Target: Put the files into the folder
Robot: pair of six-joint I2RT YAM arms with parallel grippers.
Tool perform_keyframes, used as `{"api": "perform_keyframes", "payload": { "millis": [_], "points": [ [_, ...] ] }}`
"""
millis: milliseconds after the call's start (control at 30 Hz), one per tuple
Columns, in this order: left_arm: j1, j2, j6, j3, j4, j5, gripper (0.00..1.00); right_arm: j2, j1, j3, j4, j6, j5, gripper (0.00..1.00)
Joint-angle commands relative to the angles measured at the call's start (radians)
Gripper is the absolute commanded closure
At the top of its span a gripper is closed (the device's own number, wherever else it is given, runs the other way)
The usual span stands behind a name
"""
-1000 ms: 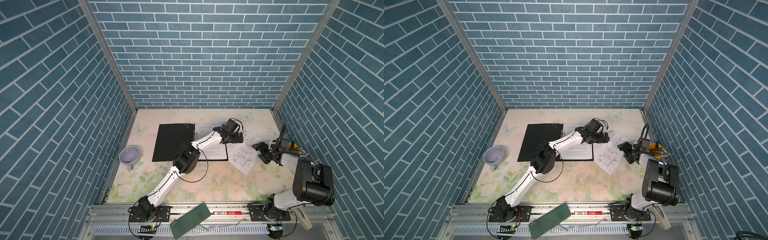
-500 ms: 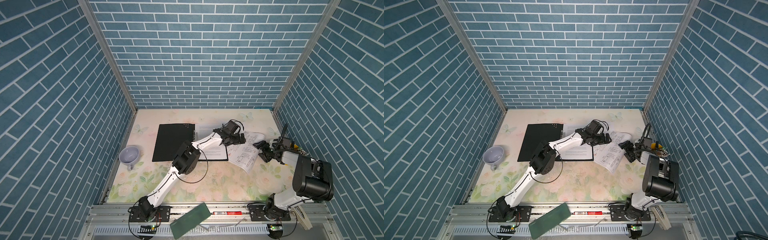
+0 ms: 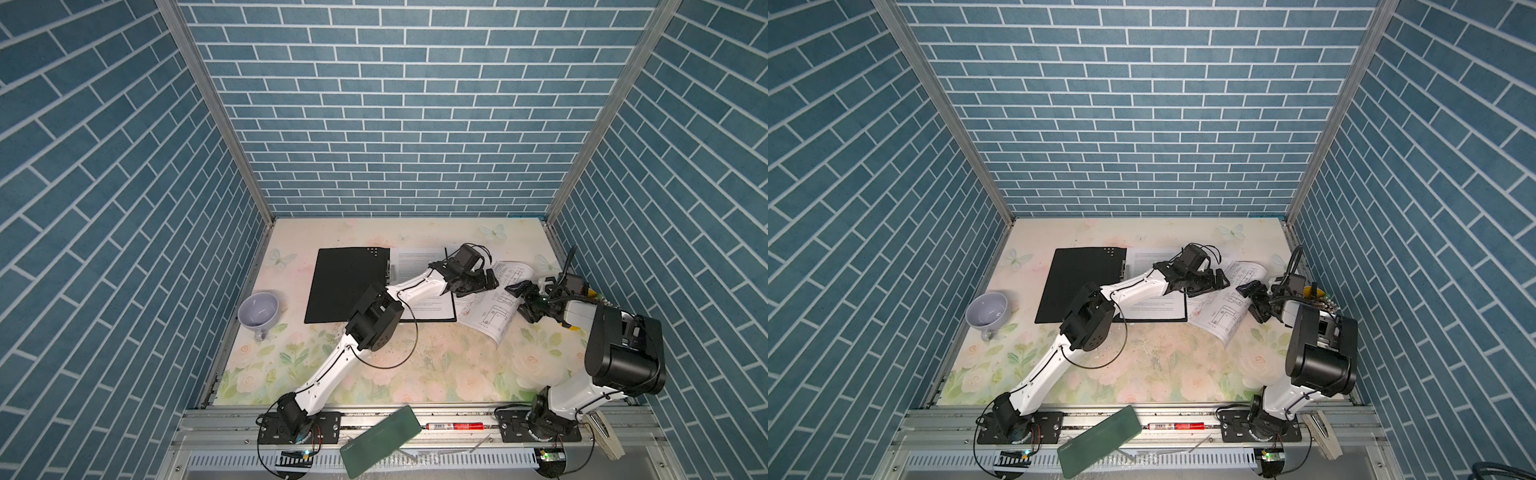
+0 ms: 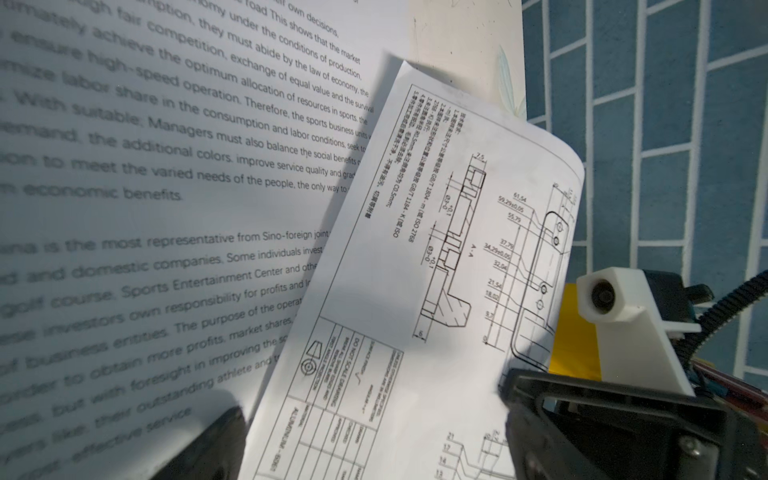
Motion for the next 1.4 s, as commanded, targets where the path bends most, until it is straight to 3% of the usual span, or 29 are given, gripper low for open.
{"api": "perform_keyframes", "payload": {
  "millis": [0, 200, 500, 733, 867, 1367],
  "points": [
    [-0.011, -0.018, -0.022, -0.027, -0.005, 0.017, 0.02, 0.051, 0.001, 0.005, -0.134, -0.053, 0.028, 0.22],
    [-0.013, -0.028, -0.064, -0.055, 0.069, 0.03, 0.02, 0.054, 0.001, 0.014, -0.13, -0.054, 0.021, 0.24],
    [-0.017, -0.047, -0.07, -0.074, 0.09, 0.025, 0.03, 0.048, 0.001, 0.067, -0.245, -0.101, 0.066, 0.41],
    [-0.017, -0.048, -0.06, -0.071, 0.076, 0.024, 0.02, 0.016, 0.0, 0.079, -0.299, -0.123, 0.102, 0.45],
    [-0.013, -0.057, -0.042, -0.071, 0.064, 0.02, 0.02, 0.019, -0.001, 0.08, -0.3, -0.121, 0.08, 0.52],
    [-0.001, -0.118, 0.056, -0.075, -0.069, 0.043, 0.02, -0.011, -0.008, 0.114, -0.316, -0.095, 0.053, 0.53]
  ]
}}
